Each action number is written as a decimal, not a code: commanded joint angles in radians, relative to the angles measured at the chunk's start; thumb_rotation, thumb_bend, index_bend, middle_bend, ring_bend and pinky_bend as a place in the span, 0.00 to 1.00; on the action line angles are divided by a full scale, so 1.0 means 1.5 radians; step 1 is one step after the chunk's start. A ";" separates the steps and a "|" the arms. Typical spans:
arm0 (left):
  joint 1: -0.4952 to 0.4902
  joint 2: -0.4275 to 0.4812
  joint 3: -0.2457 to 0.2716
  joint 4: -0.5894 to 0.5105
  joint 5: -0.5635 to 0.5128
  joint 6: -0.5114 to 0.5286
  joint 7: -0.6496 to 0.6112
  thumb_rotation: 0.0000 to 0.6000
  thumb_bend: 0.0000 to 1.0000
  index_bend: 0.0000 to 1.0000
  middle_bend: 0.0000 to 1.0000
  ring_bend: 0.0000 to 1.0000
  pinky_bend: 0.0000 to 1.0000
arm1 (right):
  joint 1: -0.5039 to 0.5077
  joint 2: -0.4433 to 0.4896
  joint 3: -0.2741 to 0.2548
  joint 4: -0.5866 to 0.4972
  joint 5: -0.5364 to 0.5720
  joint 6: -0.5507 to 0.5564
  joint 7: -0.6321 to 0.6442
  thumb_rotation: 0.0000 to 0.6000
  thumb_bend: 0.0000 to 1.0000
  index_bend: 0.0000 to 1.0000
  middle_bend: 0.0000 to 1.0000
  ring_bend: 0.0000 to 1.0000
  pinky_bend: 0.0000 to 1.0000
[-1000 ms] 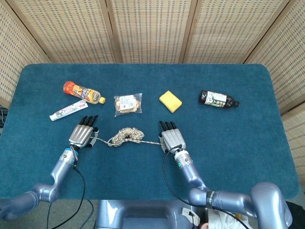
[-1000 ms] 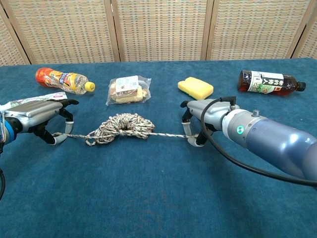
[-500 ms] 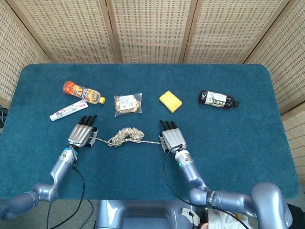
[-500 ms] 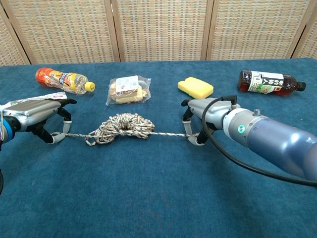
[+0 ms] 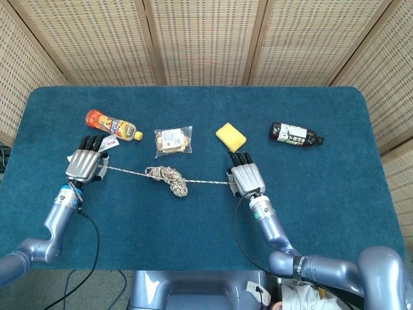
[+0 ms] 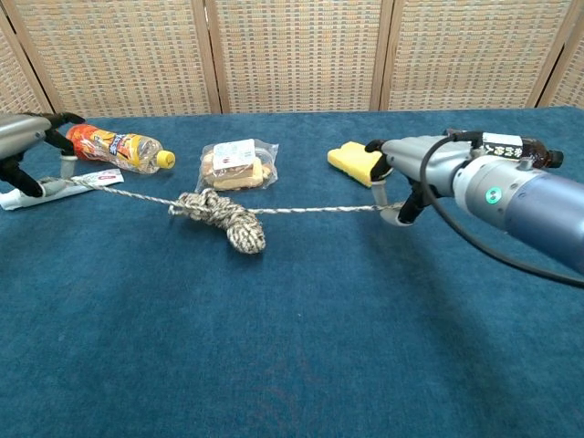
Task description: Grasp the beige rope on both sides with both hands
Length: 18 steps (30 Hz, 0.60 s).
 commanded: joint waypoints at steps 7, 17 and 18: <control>0.001 0.029 -0.004 0.061 -0.001 -0.007 -0.038 1.00 0.46 0.82 0.00 0.00 0.00 | -0.043 0.102 -0.022 0.000 -0.013 -0.018 0.035 1.00 0.57 0.71 0.00 0.00 0.00; 0.001 0.014 0.009 0.100 0.007 -0.018 -0.054 1.00 0.46 0.82 0.00 0.00 0.00 | -0.062 0.127 -0.044 0.026 -0.043 -0.030 0.064 1.00 0.57 0.71 0.00 0.00 0.00; 0.001 0.014 0.009 0.104 0.007 -0.018 -0.053 1.00 0.46 0.82 0.00 0.00 0.00 | -0.064 0.129 -0.046 0.030 -0.047 -0.030 0.066 1.00 0.57 0.71 0.00 0.00 0.00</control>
